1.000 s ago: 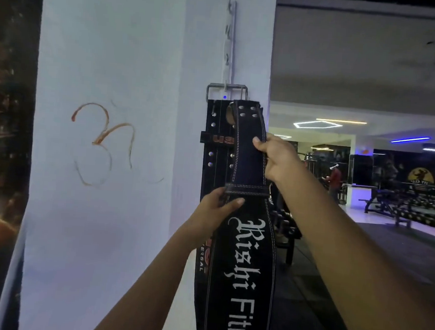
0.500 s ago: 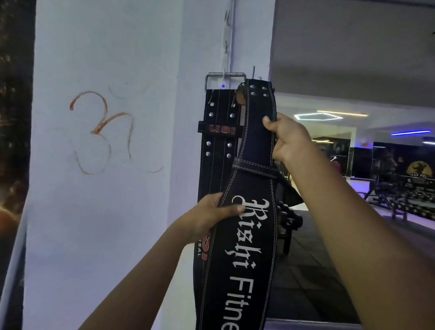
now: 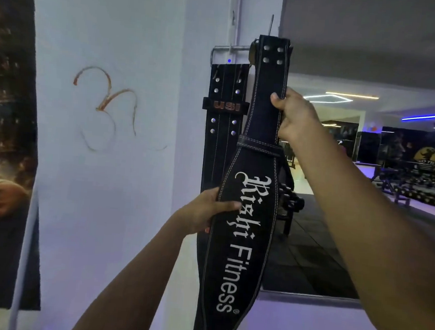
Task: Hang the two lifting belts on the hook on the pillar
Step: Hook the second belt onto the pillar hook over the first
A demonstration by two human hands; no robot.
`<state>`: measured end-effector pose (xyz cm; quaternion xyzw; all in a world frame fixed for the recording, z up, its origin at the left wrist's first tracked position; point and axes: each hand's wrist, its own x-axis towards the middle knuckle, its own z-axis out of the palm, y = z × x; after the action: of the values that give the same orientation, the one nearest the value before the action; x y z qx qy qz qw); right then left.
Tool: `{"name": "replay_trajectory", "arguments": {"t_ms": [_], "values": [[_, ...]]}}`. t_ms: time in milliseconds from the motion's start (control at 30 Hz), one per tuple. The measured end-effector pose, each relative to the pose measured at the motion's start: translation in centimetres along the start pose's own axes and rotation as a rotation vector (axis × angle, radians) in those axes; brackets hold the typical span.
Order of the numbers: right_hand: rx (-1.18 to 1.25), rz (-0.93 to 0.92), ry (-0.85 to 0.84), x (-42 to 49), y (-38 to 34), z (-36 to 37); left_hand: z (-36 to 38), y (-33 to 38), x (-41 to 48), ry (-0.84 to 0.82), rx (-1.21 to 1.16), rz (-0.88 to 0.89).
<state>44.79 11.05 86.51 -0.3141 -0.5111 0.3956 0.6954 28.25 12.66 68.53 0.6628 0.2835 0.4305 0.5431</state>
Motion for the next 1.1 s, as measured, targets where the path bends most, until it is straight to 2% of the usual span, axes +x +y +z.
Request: {"name": "replay_trajectory", "arguments": {"t_ms": [200,267,400,500,667,733,833,1100], "values": [[0.025,0.019,0.007,-0.8,0.4,-0.3,-0.5,-0.2,-0.8,-0.087,0.031,-0.049],[0.026,0.021,-0.007,-0.9,0.6,-0.5,-0.6,1.4,-0.1,-0.088,-0.017,-0.002],[0.045,-0.007,-0.054,-1.7,1.0,-0.9,1.0,8.1,2.2,0.030,-0.065,0.199],[0.046,-0.004,-0.085,-2.6,1.4,-0.8,2.5,12.9,4.0,0.105,0.003,0.321],[0.003,-0.049,-0.049,-3.5,1.4,-0.9,3.9,15.2,6.4,0.282,0.005,0.461],[-0.138,-0.083,-0.090,-4.4,1.8,-1.8,4.2,15.4,6.7,0.320,-0.087,0.503],[-0.296,-0.056,-0.187,-6.4,4.3,-3.8,4.0,15.8,6.8,0.343,-0.204,0.537],[-0.281,0.062,-0.353,-7.3,7.9,-6.6,4.6,14.0,7.2,0.370,-0.283,0.485]]}}
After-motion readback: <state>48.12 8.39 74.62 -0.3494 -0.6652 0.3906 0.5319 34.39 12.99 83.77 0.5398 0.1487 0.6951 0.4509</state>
